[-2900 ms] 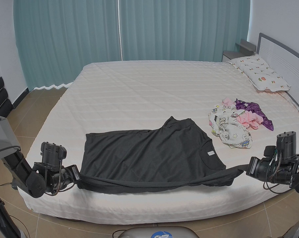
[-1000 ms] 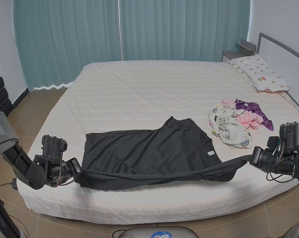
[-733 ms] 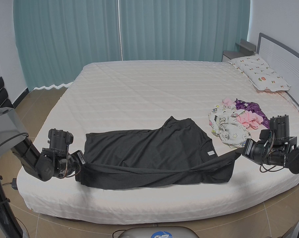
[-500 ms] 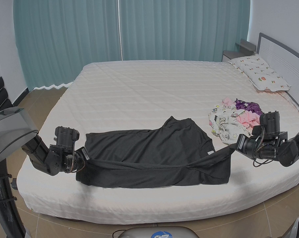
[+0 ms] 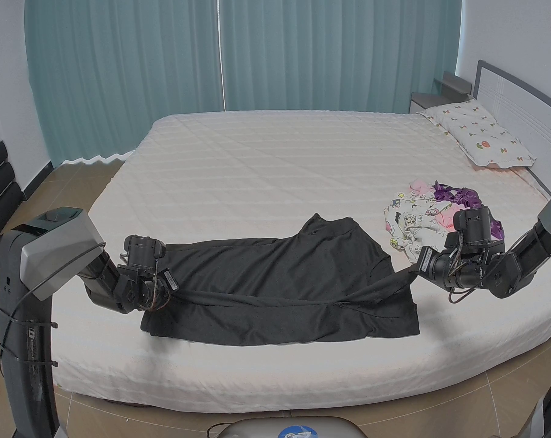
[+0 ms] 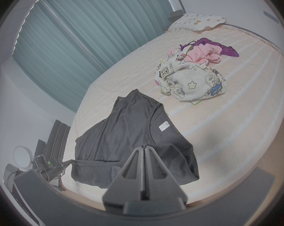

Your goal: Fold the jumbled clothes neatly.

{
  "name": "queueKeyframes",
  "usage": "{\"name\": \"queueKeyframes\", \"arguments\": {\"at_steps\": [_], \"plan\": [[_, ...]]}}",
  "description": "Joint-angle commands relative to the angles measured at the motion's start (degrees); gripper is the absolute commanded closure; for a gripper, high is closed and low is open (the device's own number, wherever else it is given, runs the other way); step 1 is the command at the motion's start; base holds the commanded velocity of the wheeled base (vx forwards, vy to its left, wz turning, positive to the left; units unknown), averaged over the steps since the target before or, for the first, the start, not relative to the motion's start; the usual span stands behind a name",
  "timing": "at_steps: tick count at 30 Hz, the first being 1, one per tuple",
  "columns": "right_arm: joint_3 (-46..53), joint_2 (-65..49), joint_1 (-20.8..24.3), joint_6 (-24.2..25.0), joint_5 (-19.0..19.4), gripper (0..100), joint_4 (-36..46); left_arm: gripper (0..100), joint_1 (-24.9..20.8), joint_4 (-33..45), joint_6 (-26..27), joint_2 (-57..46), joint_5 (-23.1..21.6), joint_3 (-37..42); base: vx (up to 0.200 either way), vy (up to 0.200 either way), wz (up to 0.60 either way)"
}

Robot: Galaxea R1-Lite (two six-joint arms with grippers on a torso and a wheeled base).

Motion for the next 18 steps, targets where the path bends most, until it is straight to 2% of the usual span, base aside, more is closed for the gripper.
{"name": "queueKeyframes", "arguments": {"at_steps": [1, 10, 15, 18], "plan": [[0.3, 0.5, 0.3, 0.0, 0.1, 100, 0.0, 100, 0.0, 1.3, -1.3, 1.9, 0.0, -2.7, 0.0, 0.0, 0.0], [4.6, -1.9, 1.2, 0.4, 0.2, 100, 0.1, 100, 1.9, 4.3, -3.5, -2.8, -0.9, 0.0, 0.0, 0.0, 0.0], [9.1, -4.3, 2.1, 1.9, 0.5, 100, 1.0, 100, 3.9, 4.3, -3.7, -9.9, -6.6, 7.4, 0.0, 0.0, 0.0], [11.3, -2.4, 2.7, 1.9, 0.6, 100, 0.4, 100, 3.9, 4.2, -3.7, -11.0, -7.8, 10.3, 0.0, 0.0, 0.0]]}}
